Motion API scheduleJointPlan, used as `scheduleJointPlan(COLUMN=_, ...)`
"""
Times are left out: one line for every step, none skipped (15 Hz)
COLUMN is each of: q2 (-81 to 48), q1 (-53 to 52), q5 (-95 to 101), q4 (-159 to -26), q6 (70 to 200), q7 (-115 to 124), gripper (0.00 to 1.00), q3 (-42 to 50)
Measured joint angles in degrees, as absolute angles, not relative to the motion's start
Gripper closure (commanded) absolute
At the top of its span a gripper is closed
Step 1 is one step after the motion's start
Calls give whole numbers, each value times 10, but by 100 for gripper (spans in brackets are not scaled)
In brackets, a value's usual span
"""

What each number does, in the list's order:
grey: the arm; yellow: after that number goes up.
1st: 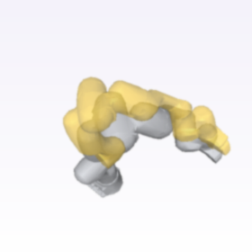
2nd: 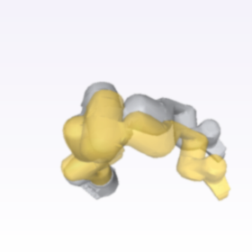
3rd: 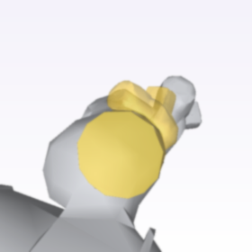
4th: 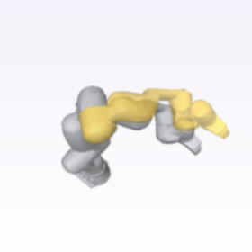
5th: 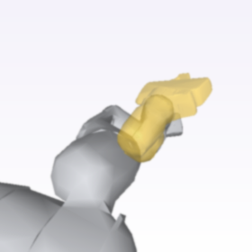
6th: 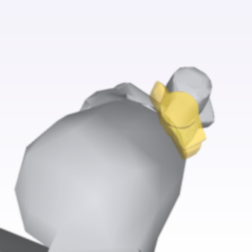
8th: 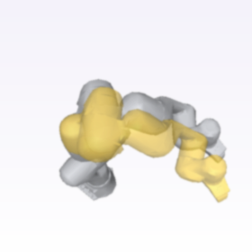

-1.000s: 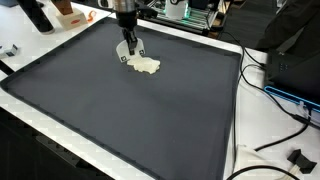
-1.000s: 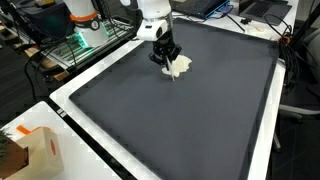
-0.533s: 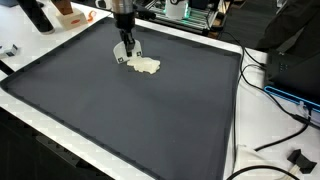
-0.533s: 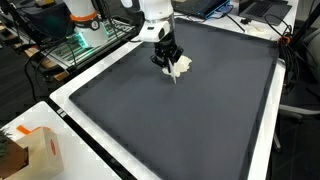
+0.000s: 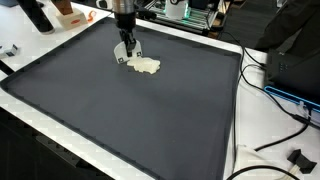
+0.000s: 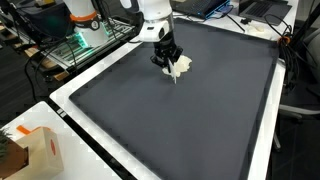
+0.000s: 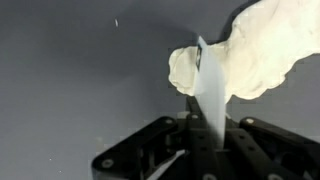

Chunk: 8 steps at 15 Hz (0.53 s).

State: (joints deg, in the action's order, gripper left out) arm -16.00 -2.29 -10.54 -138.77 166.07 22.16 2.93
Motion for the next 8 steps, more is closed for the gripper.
scheduleJointPlan(q2=-160, q1=-23, q5=-105, q4=-1392, q6=1668, q7=216, gripper=99, q3=28)
scheduleJointPlan(q2=-159, q1=-21, q5=-107, q4=-1395, q6=1676, q7=209, gripper=99, q3=26)
scheduleJointPlan(q2=-159, q1=-19, q5=-109, q4=-1399, q6=1684, q7=202, gripper=99, q3=22)
scheduleJointPlan(q2=-159, q1=-15, q5=-113, q4=-1402, q6=1690, q7=193, gripper=99, q3=17)
scheduleJointPlan(q2=-159, q1=-12, q5=-115, q4=-1404, q6=1694, q7=187, gripper=99, q3=14)
scheduleJointPlan(q2=-159, q1=-10, q5=-116, q4=-1405, q6=1696, q7=183, gripper=99, q3=11)
scheduleJointPlan(q2=-159, q1=-8, q5=-117, q4=-1405, q6=1696, q7=180, gripper=99, q3=10)
scheduleJointPlan(q2=-159, q1=-7, q5=-117, q4=-1405, q6=1696, q7=179, gripper=99, q3=9)
